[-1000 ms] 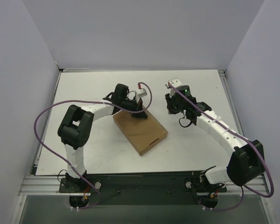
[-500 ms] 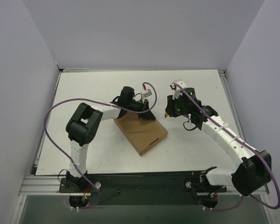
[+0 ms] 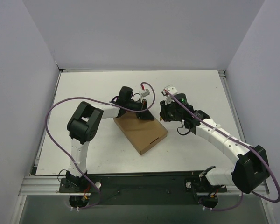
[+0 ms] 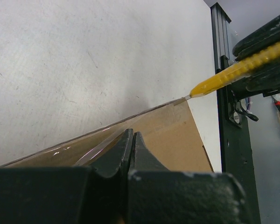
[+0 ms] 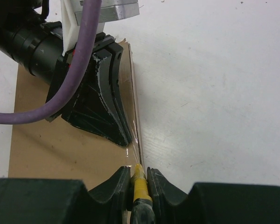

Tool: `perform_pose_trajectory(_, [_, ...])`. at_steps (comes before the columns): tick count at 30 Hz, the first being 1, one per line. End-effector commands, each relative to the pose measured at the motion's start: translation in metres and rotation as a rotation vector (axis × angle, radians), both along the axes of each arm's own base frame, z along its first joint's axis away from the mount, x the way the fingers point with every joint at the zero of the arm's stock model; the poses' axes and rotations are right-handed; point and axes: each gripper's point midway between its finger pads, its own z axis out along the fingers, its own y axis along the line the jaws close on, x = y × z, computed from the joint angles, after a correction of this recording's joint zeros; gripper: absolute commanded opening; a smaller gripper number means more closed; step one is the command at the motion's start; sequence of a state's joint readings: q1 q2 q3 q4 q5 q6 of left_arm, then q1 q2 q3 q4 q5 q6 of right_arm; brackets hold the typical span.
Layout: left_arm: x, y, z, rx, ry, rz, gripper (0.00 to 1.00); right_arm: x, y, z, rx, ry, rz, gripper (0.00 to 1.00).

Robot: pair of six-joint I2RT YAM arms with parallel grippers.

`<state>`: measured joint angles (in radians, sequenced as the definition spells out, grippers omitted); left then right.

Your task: Unpack the express box

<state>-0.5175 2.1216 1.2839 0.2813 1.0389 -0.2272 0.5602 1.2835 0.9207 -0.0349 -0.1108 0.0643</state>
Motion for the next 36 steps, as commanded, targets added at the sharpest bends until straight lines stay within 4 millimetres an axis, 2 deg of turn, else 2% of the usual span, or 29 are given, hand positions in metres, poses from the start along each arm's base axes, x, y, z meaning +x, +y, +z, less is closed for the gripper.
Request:
perform_pose_trajectory(1, [0.021, 0.013, -0.033, 0.081, 0.0, 0.08, 0.0, 0.012, 0.004, 0.007, -0.005, -0.05, -0.005, 0.0])
perform_pose_trajectory(17, [0.023, 0.015, -0.036, 0.08, 0.015, 0.085, 0.0, 0.014, 0.005, -0.006, -0.035, -0.02, 0.015, 0.0])
perform_pose_trajectory(27, [0.022, 0.016, -0.037, 0.083, 0.018, 0.084, 0.0, 0.009, 0.006, -0.023, -0.053, 0.01, 0.039, 0.0])
perform_pose_trajectory(36, [0.02, 0.016, -0.04, 0.087, 0.023, 0.081, 0.0, 0.0, -0.001, -0.039, -0.125, 0.01, 0.099, 0.0])
